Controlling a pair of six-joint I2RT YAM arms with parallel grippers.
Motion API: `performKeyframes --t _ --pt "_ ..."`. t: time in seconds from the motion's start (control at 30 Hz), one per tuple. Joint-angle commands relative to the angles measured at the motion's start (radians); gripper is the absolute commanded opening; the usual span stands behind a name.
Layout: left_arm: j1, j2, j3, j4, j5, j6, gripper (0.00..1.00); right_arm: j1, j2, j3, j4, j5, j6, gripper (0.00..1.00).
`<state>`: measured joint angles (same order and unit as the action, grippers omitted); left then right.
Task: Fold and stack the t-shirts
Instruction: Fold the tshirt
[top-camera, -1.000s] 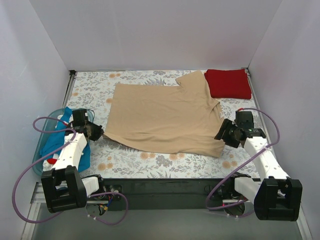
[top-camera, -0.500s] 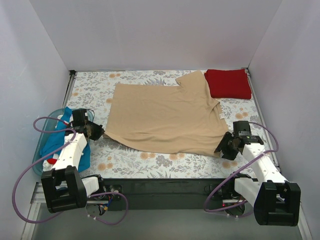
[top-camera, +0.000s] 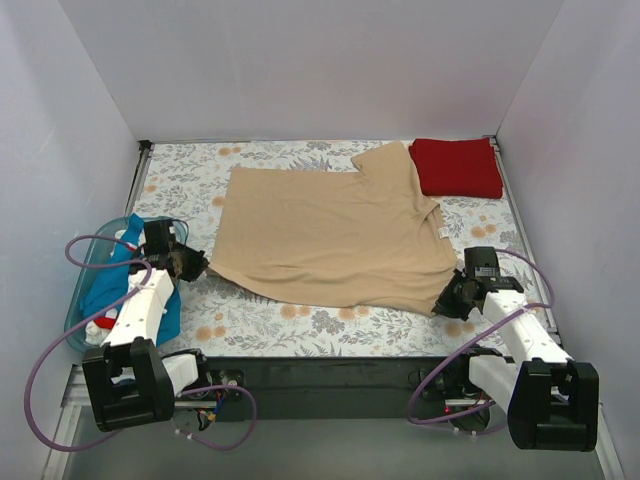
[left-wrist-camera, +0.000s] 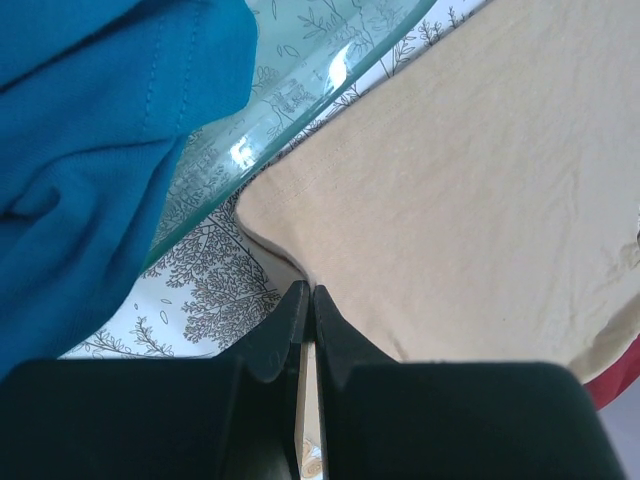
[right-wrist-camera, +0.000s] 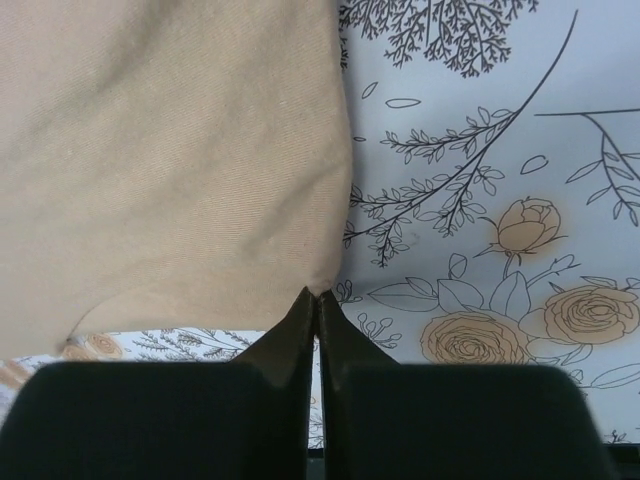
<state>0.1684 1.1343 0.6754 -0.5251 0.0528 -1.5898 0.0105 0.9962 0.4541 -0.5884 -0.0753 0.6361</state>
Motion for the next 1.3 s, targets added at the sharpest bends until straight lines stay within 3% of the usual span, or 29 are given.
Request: performKeyframes --t 0.0,0.33,0.57,0.87,1.27 --pt "0.006 -0.048 -0.007 -0.030 -0.010 0.001 0.00 0.000 -0.019 0.026 0.029 -0.003 -0.012 0.03" --pt "0.005 -0.116 -0.054 -0.119 -0.033 -0.039 0.00 -0.130 -0.082 0.149 -0.157 -0.057 -0.153 0.01" --pt "0.005 -0.093 -0.062 -0.115 -0.030 -0.045 0.00 -0.149 -0.042 0.176 -0.153 -0.075 -0.177 0.01" --pt "0.003 0.106 0.088 -0.009 0.010 -0.002 0.00 -0.149 0.143 0.259 0.019 -0.253 -0.219 0.01" --pt "-0.013 0.332 0.234 0.068 0.021 -0.021 0.00 -0.149 0.384 0.416 0.171 -0.258 -0.228 0.01"
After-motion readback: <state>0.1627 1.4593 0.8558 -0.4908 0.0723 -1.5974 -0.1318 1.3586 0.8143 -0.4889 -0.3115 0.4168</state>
